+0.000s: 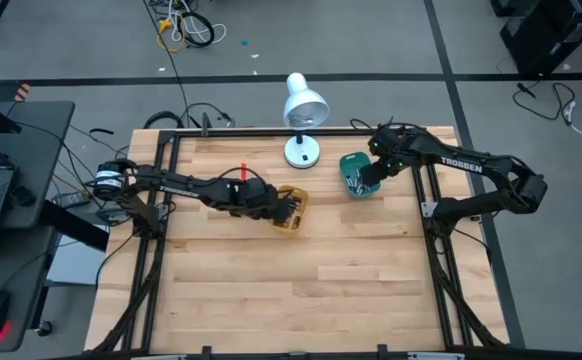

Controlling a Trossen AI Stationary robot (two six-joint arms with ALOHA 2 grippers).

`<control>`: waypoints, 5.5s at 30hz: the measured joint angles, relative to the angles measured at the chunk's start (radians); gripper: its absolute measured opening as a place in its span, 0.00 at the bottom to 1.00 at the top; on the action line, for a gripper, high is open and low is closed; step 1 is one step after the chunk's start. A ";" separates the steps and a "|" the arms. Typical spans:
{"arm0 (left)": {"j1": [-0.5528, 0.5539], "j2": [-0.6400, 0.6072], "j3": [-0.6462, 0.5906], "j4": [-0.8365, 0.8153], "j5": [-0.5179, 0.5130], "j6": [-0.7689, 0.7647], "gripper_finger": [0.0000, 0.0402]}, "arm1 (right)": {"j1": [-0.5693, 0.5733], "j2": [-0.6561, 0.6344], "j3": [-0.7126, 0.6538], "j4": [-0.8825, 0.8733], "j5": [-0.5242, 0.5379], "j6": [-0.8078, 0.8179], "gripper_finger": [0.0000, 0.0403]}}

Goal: Sort batteries
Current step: Return to Home Position

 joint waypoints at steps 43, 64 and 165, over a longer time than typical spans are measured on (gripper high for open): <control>-0.108 0.000 0.000 -0.035 -0.248 -0.358 0.08 | 0.322 0.066 -0.042 0.007 -0.188 0.496 0.01; -0.162 0.116 0.003 0.066 -0.236 -0.375 0.08 | 0.615 0.086 -0.043 0.231 -0.070 0.914 0.04; -0.031 0.084 0.000 0.264 -0.144 0.052 0.29 | 0.752 -0.039 -0.058 0.031 0.057 0.844 0.04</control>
